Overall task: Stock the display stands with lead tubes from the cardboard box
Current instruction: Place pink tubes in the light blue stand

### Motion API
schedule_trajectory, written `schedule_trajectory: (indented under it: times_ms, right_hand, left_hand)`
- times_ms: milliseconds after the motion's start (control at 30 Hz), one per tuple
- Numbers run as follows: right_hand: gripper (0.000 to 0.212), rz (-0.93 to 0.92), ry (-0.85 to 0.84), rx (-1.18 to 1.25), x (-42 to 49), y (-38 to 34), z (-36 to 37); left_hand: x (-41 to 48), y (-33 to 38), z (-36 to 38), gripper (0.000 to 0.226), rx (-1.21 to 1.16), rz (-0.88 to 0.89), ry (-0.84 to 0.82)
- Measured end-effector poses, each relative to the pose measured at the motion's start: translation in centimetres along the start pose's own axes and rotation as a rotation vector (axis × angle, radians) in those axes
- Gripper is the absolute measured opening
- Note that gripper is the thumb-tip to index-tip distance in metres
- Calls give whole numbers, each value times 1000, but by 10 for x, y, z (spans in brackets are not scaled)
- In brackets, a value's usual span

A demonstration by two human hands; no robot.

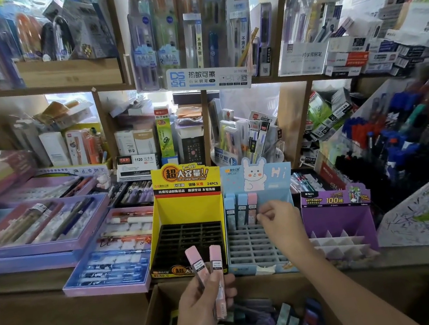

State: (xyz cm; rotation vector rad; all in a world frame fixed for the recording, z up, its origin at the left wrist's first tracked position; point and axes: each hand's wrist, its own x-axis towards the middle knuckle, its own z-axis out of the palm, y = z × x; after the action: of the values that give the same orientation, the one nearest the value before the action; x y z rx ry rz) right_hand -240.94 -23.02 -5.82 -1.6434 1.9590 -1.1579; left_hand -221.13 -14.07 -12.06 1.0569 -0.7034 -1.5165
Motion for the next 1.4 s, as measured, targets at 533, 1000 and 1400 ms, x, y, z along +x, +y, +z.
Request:
schedule_trajectory:
  times_ms: [533,1000,1400]
  right_hand:
    - [8,2,-632,461,-43,-15,-1]
    - [14,-79,-172,370,1,-6,-54]
    - [15,-277,-8,-73,37,2,-44]
  left_hand:
    - [-4,-3,5,40,110,9,-89]
    - [4,-5,0,32,-2,-102,-76]
    - [5,-3,-5,34,10,-116,-56]
